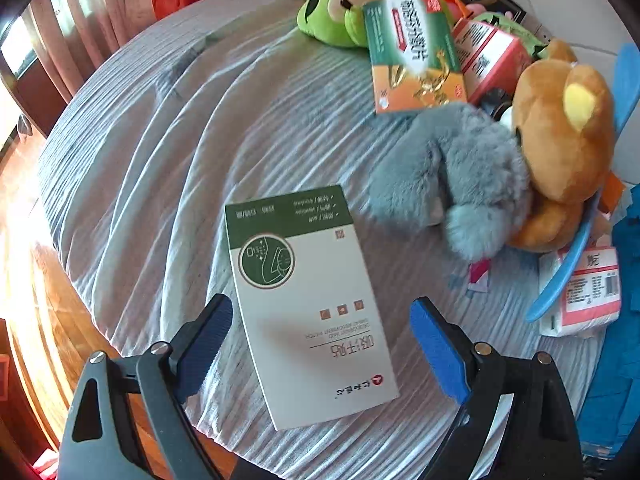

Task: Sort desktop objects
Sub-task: 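Grasp the white patch box with the left tool while the right tool grasps a white-red tissue pack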

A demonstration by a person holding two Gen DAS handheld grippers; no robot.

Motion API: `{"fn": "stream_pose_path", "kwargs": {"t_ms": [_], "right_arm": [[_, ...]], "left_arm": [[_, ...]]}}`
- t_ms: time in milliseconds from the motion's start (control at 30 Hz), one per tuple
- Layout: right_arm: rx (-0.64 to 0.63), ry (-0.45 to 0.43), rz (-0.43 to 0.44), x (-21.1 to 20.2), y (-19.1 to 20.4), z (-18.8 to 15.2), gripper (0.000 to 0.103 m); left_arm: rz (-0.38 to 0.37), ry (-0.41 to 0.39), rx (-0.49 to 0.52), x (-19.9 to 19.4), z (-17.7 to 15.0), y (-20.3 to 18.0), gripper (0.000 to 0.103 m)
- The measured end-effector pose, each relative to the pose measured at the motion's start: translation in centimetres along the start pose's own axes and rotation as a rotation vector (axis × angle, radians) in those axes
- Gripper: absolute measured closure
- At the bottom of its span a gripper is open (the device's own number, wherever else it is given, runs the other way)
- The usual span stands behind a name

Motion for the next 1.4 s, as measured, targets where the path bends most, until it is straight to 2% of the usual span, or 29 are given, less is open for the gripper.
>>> {"fn": "stream_pose_path", "kwargs": {"t_ms": [100, 200, 300, 367, 400, 433, 567, 700, 833, 900, 967, 1000, 1033, 1133, 1400], "right_arm": [[0.026, 0.075, -0.018, 2.8, -1.4, -1.5, 0.0], [0.045, 0.132, -0.075, 5.4, -3.0, -2.5, 0.0], [0.067, 0.179, -0.098, 7.4, -4.3, -3.2, 0.0], [0.088, 0.18, -0.125, 7.9, -5.0, -3.3, 0.019], [0.098, 0.175, -0.145, 8.1, -5.5, -3.2, 0.04], [0.107, 0.169, -0.163, 8.3, -5.9, -3.1, 0.052], [0.101, 0.207, -0.243, 9.4, -7.1, -3.5, 0.055], [0.024, 0.325, -0.166, 9.6, -5.2, -6.6, 0.058], [-0.033, 0.457, 0.008, 9.2, -1.6, -10.8, 0.058], [-0.074, 0.485, 0.044, 8.9, -0.2, -12.1, 0.056], [-0.095, 0.467, 0.047, 8.3, 0.4, -12.1, 0.039], [-0.098, 0.443, 0.055, 8.0, 0.6, -11.5, 0.014], [-0.109, 0.425, 0.062, 7.8, 0.7, -11.1, 0.0], [-0.161, 0.408, 0.062, 8.2, 1.5, -9.7, 0.0], [-0.303, 0.497, 0.047, 13.2, 4.4, -10.2, 0.0]], "left_arm": [[0.027, 0.05, 0.001, 1.8, -0.7, 0.4, 0.012], [0.002, 0.117, -0.012, 3.8, -1.5, 0.7, 0.012], [-0.02, 0.082, 0.094, 3.3, -1.7, -0.4, 0.019], [-0.037, 0.058, 0.14, 2.8, -1.9, -1.2, 0.021], [-0.042, 0.041, 0.165, 2.4, -2.0, -1.6, 0.022], [-0.041, 0.03, 0.188, 2.1, -2.0, -2.0, 0.022], [-0.049, 0.013, 0.243, 1.4, -2.1, -3.0, 0.022], [-0.065, 0.02, 0.25, 1.1, -2.4, -3.2, 0.022], [-0.085, 0.054, 0.253, 1.1, -3.6, -3.0, 0.022], [-0.083, 0.059, 0.263, 1.0, -4.4, -3.1, 0.023], [-0.074, 0.06, 0.274, 0.7, -5.1, -3.1, 0.023], [-0.071, 0.063, 0.276, 0.6, -5.4, -3.1, 0.023], [-0.068, 0.067, 0.276, 0.5, -5.7, -3.0, 0.023], [-0.052, 0.079, 0.277, 0.4, -6.4, -3.0, 0.023], [-0.009, 0.107, 0.299, 0.4, -7.4, -3.4, 0.023]]}}
Point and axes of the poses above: each gripper's, at about its wrist camera, not at the fingertips, and x roughly the way its jaws point, y to its left, z to its top, the point moved 3 cm from there along x, roughly the way its jaws point, and after that the axes turned 2 degrees about -y, right-handed, at the moved point
